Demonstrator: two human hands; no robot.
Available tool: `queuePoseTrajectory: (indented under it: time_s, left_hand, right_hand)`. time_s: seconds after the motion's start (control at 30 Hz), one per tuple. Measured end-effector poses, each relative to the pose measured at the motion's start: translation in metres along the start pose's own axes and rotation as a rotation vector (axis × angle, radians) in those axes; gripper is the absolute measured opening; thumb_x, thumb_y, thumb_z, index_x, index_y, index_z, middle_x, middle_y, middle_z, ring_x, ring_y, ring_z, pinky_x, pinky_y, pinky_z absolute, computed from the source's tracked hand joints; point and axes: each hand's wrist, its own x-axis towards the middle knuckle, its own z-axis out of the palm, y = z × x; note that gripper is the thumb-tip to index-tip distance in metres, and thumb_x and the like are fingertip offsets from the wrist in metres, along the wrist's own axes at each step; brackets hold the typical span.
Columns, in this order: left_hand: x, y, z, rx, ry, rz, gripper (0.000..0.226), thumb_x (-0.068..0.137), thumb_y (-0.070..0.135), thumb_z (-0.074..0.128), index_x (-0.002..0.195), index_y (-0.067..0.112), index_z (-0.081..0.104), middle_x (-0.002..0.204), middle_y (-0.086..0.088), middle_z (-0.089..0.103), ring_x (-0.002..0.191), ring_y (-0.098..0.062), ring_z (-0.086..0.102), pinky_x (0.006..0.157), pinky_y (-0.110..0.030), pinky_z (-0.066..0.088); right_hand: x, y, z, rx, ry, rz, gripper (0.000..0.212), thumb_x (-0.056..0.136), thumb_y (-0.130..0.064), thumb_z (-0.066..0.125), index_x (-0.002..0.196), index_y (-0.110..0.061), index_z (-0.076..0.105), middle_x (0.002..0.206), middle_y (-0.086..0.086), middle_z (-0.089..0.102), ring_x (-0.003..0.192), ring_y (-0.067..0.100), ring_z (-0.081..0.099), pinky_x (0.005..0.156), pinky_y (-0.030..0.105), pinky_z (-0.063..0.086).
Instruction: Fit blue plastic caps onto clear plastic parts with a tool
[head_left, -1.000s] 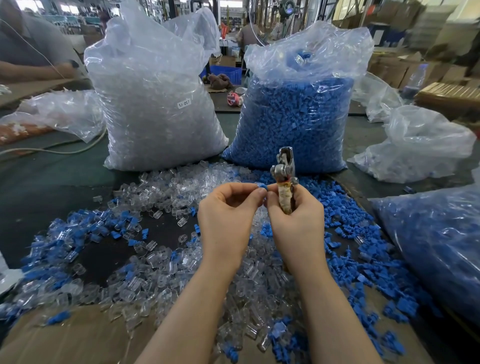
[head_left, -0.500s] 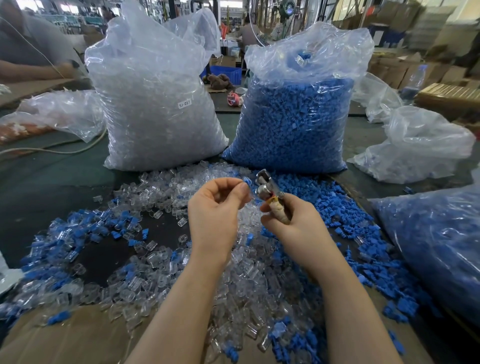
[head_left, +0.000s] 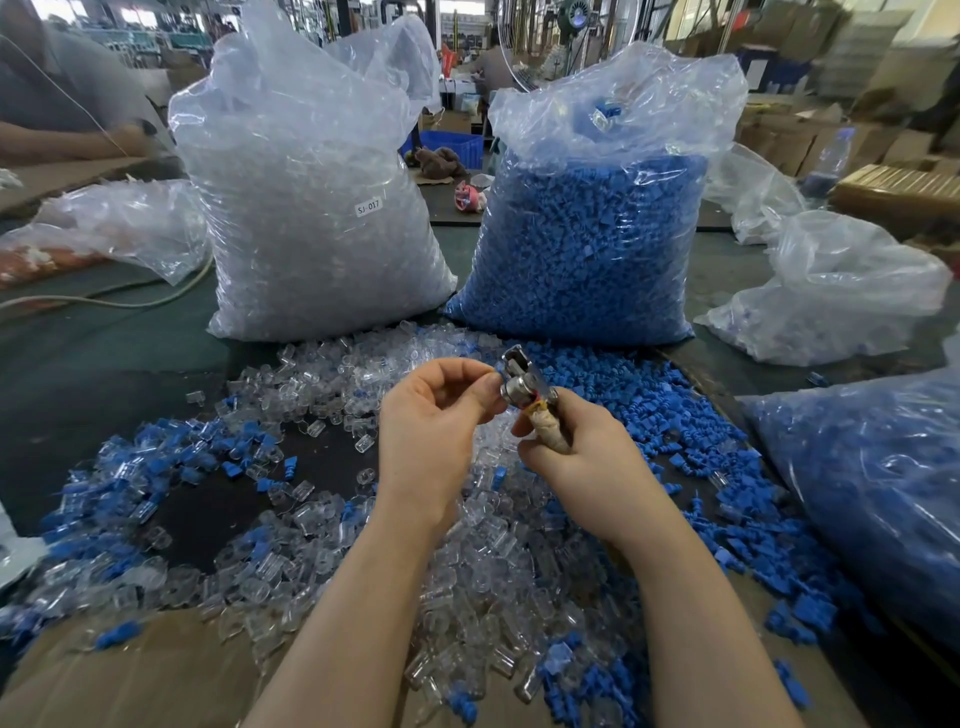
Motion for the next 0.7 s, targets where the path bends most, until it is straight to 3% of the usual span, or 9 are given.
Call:
queuePoseTrajectory:
  time_s: [0.27,0.4,0.7]
  left_hand:
    - [-0.0001,-0.0003,-0.0001,-0.001,-0.020,-0.001,0.014,0.088,-0.001,0.067,0.082,0.012,0.069,0.070,0.001,0.072,0.065,-0.007,0.065,0.065,-0.017,0.053]
    - [-0.0002,-0.0009,-0.0007,-0.011,-0.030,-0.006,0.012,0.088,-0.001,0.066,0.084,0.010,0.069,0.072,-0.001,0.071,0.067,-0.009,0.065,0.067,-0.019,0.054]
    - [-0.0002,-0.0016,-0.0010,-0.048,-0.035,-0.031,0.005,0.089,-0.003,0.065,0.089,0.001,0.067,0.076,-0.005,0.070,0.067,-0.009,0.066,0.065,-0.017,0.053]
  right_hand:
    - [0.0005,0.0025,0.0013,-0.044,-0.007,0.008,0.009,0.084,-0.019,0.060,0.089,-0.026,0.056,0.077,-0.004,0.060,0.070,0.015,0.055,0.064,0.038,0.046]
    - [0.0007,0.0040,0.0018,0.021,-0.053,0.024,0.013,0.084,-0.015,0.059,0.086,-0.027,0.056,0.071,-0.009,0.056,0.057,0.003,0.046,0.057,0.029,0.040]
    - [-0.0006,0.0031,0.0019,-0.024,-0.022,-0.008,0.009,0.081,-0.013,0.057,0.082,-0.021,0.056,0.065,-0.004,0.053,0.058,0.015,0.044,0.055,0.033,0.037]
